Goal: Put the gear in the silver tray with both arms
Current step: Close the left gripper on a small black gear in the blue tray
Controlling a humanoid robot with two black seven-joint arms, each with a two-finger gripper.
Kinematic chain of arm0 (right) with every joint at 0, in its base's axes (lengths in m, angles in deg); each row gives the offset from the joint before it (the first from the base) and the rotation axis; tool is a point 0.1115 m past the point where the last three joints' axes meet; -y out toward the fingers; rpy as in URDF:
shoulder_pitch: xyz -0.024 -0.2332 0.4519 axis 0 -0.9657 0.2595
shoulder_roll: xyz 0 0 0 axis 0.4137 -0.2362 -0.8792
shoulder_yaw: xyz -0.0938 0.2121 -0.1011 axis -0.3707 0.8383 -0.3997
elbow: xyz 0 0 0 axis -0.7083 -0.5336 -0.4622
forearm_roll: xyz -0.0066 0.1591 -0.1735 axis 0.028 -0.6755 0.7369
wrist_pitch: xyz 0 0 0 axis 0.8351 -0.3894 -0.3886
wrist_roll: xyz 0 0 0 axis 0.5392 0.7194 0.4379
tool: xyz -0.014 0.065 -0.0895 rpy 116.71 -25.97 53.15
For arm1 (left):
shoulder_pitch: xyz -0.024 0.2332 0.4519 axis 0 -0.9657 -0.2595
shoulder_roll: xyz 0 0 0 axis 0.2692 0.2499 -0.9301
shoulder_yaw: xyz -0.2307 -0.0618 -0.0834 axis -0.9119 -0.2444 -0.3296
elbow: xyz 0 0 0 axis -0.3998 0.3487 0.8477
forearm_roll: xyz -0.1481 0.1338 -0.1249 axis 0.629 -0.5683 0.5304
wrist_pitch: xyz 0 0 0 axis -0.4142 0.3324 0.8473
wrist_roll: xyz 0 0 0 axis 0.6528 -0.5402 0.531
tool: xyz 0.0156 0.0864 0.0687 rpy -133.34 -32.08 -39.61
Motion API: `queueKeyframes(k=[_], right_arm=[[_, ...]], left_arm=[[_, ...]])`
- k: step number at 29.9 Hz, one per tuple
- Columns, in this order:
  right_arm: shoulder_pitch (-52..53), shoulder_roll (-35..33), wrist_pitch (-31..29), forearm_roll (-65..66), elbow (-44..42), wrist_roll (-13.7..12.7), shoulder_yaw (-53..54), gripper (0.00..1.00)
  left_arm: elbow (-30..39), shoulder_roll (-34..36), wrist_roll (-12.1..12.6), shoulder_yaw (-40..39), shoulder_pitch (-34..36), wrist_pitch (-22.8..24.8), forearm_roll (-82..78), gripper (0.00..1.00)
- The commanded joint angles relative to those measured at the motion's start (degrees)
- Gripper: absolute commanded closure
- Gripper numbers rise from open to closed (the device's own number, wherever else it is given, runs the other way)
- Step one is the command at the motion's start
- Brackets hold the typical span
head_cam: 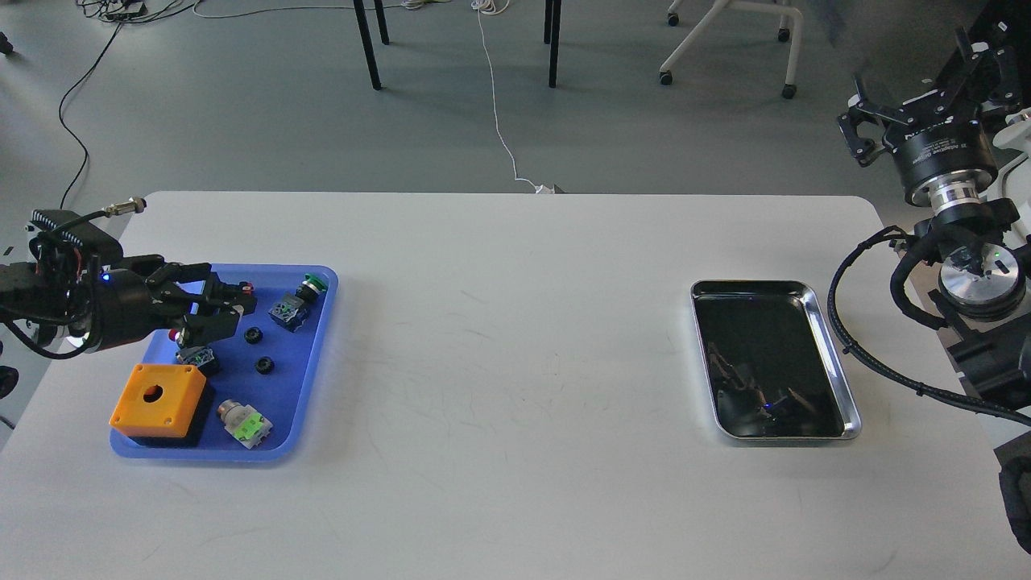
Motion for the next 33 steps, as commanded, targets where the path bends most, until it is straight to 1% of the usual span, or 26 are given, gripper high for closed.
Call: queueKeyframes(k=[1, 5, 8, 9, 12, 14, 19, 30, 33], right_arm=[[-0.08, -0.04, 0.09, 0.00, 0.08, 0.11, 0.01, 0.00], [0.01, 0.13, 0.18, 0.00, 0.25, 0.20, -0.08, 0.00], [0.10, 0.13, 0.35, 0.00, 0.34, 0.20, 0.01, 0.00], [0.10, 0.13, 0.35, 0.00, 0.34, 0.20, 0.01, 0.00], [0.10, 0.04, 0.62, 0.00, 0.43, 0.29, 0.18, 0.00], [0.10, 0.04, 0.70, 0.00, 0.52, 0.29, 0.27, 0.00], [0.10, 0.40, 0.70, 0.00, 0.43, 0.29, 0.19, 0.00], [0.27, 0.40, 0.62, 0.00, 0.25, 0.29, -0.08, 0.00], [0.28, 0.40, 0.62, 0.00, 0.25, 0.29, -0.17, 0.00]], left_arm=[[-3.55, -2.92, 0.03, 3.13, -0.01, -1.92, -0.04, 0.29], [-5.75, -5.56, 0.03, 4.01, -0.01, -2.89, -0.12, 0.30], [-9.52, -8.54, 0.03, 5.50, -0.09, -3.24, -0.21, 0.31], [-11.36, -9.68, 0.03, 6.38, -0.01, -3.85, -0.21, 0.32], [-17.25, -12.68, 0.03, 9.71, -0.09, -7.89, -0.13, 0.33], [-19.11, -13.21, 0.03, 11.65, -0.01, -9.48, 0.14, 0.34], [-19.29, -13.30, 0.03, 12.01, 0.26, -9.66, 0.84, 0.37], [-19.38, -13.48, 0.03, 12.01, 0.08, -9.57, 2.25, 0.56], [-19.47, -13.47, 0.03, 12.01, 0.08, -9.57, 2.25, 0.59]])
